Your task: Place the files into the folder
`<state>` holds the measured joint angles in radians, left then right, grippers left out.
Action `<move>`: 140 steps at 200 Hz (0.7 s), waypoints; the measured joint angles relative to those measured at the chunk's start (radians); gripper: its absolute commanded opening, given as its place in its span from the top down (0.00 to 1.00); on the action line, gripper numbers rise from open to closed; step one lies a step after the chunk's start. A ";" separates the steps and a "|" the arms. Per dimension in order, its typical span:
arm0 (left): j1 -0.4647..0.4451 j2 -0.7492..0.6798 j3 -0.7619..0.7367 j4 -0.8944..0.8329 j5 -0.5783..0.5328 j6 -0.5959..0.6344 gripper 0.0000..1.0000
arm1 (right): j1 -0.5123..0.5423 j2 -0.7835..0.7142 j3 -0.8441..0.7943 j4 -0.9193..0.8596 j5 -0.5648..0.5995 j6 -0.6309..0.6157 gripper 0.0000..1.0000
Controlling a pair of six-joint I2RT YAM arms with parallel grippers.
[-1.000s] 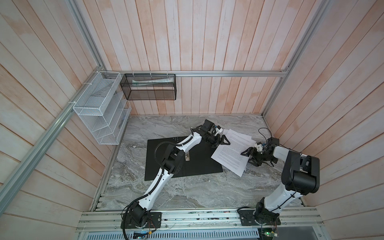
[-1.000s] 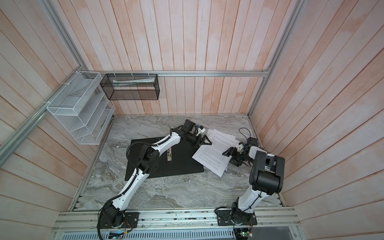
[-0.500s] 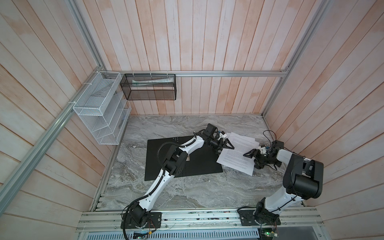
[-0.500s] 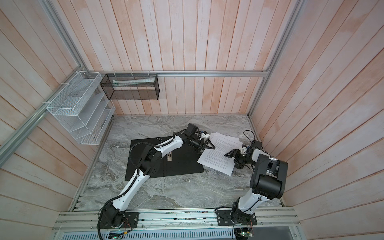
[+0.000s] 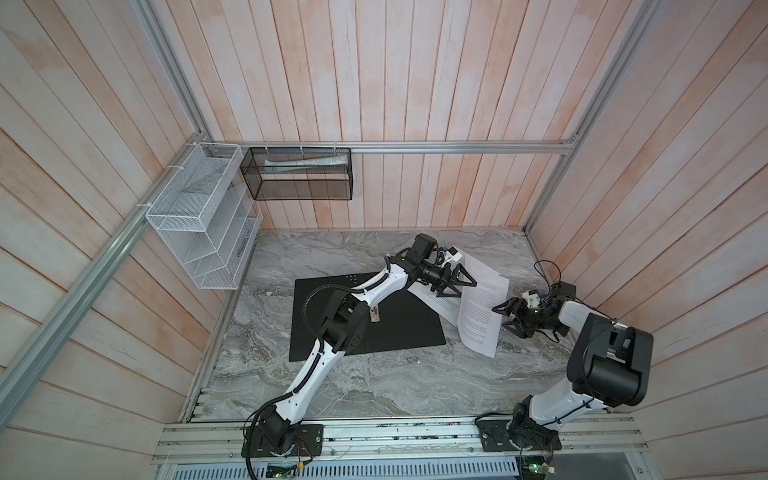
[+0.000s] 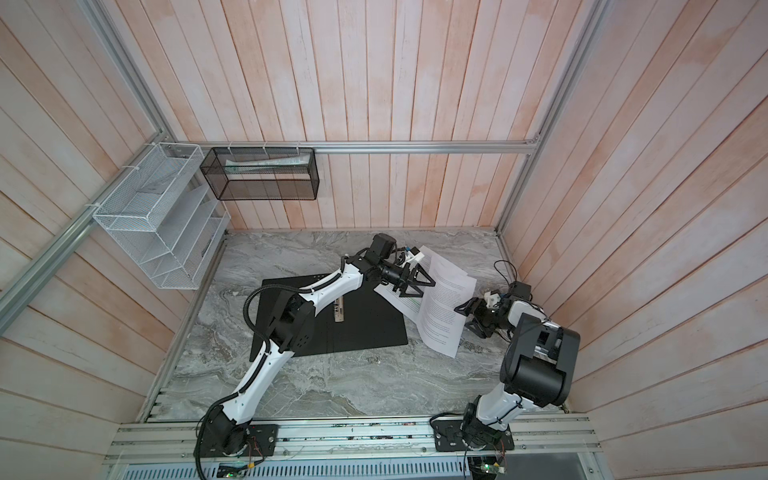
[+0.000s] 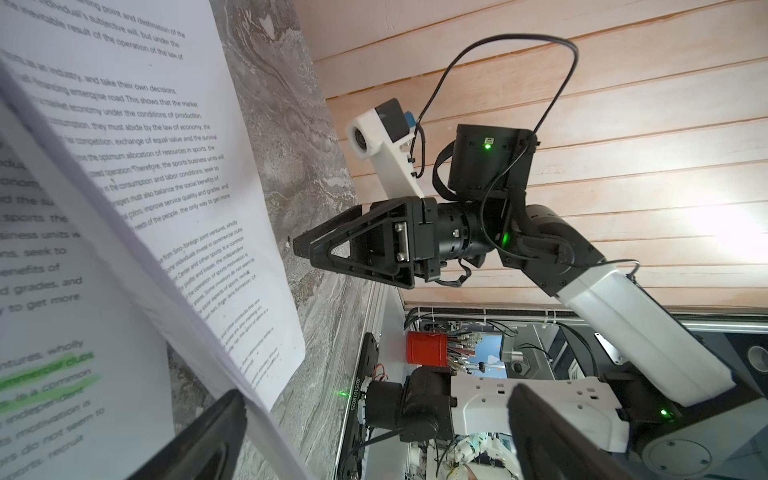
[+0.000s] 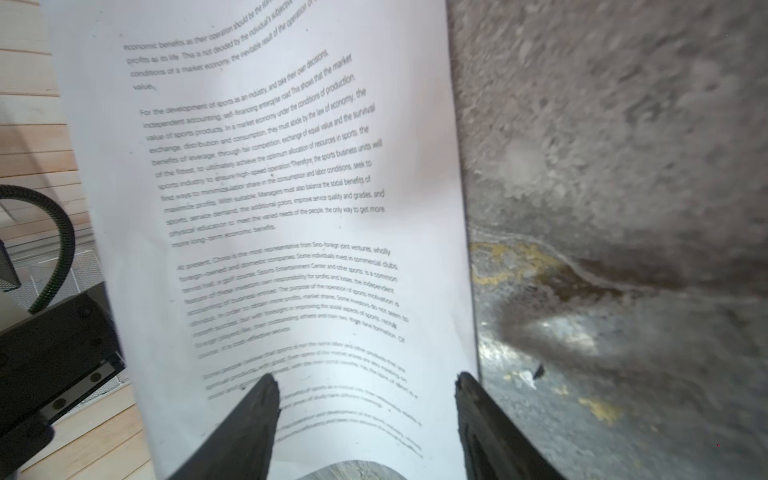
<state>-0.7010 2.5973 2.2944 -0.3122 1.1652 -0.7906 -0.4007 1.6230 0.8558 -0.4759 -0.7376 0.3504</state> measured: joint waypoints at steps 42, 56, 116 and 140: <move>0.005 -0.003 -0.060 -0.043 -0.019 0.034 0.00 | 0.003 0.016 0.000 -0.001 -0.007 0.000 0.32; 0.013 -0.007 -0.056 -0.102 -0.054 0.092 0.00 | 0.010 0.017 0.001 -0.005 0.006 -0.002 0.32; 0.094 -0.021 0.130 -0.293 -0.232 0.312 0.00 | 0.024 0.016 0.003 -0.015 0.067 -0.002 0.32; 0.129 -0.021 0.203 -0.330 -0.339 0.381 0.00 | 0.032 -0.007 0.003 -0.015 0.110 0.007 0.32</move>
<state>-0.5716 2.5767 2.4973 -0.6426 0.8265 -0.4091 -0.3687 1.6161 0.8593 -0.4911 -0.6277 0.3573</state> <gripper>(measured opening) 0.998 0.679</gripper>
